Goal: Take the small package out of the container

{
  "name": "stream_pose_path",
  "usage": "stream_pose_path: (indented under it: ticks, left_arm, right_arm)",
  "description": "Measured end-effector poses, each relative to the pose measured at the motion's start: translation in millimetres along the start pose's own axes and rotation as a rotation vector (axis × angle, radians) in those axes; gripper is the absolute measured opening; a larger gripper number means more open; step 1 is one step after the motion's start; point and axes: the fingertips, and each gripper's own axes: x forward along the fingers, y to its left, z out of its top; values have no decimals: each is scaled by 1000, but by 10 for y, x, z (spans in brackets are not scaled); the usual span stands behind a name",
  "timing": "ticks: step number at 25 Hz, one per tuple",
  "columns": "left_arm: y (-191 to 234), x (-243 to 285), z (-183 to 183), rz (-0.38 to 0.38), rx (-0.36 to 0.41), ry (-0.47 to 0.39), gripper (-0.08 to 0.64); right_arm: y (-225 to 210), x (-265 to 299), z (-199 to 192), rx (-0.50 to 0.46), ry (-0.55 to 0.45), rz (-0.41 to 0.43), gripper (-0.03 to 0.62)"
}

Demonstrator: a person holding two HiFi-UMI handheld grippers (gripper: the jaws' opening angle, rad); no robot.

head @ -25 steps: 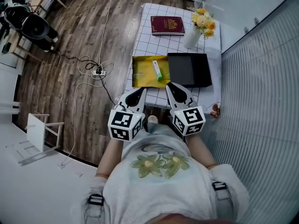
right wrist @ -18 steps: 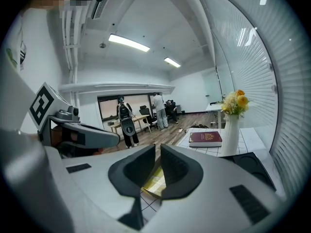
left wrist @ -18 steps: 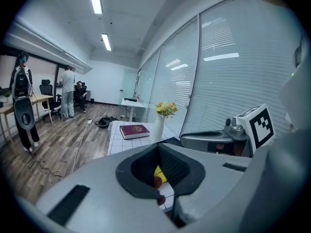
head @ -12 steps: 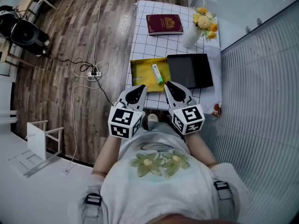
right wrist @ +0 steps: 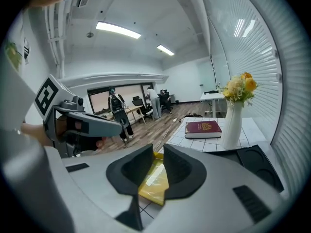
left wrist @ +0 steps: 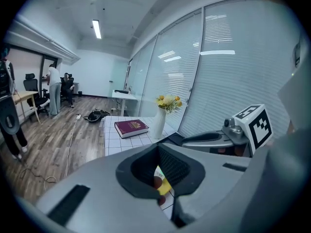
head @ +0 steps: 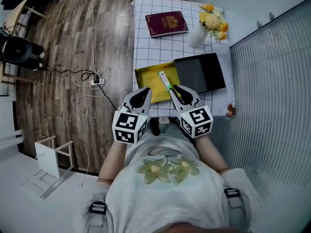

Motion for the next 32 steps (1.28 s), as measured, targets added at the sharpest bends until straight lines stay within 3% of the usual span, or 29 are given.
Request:
stream_pose_path:
  ticks: [11,32]
  left_arm:
    - [170,358,-30,-47,-2,54,5]
    - [461,620,-330,-51,-76,140,5]
  right_arm:
    - [-200,312,-208,38,95,-21,126]
    - [-393,793,-657,75,263,-51,164]
